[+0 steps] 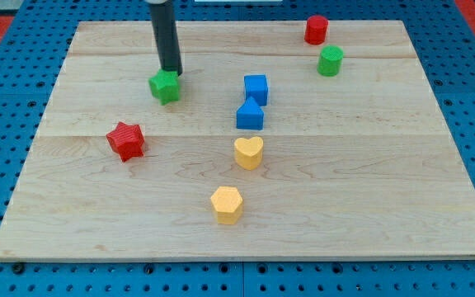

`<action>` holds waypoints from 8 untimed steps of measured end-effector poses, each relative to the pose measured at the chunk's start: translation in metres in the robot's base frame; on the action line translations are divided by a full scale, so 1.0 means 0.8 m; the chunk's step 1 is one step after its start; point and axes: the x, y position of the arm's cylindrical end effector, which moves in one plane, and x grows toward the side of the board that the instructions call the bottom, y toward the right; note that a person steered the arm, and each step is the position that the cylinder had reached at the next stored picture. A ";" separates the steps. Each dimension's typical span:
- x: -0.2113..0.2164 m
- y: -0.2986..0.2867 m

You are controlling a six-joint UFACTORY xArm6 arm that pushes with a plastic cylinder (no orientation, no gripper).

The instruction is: Slide the green star to the top of the red star

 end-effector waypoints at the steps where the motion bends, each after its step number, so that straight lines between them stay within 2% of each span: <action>1: 0.036 -0.007; 2: 0.009 0.033; 3: 0.048 0.047; 5: 0.072 -0.019; 6: 0.066 -0.011; 7: -0.004 0.025; 8: -0.087 0.115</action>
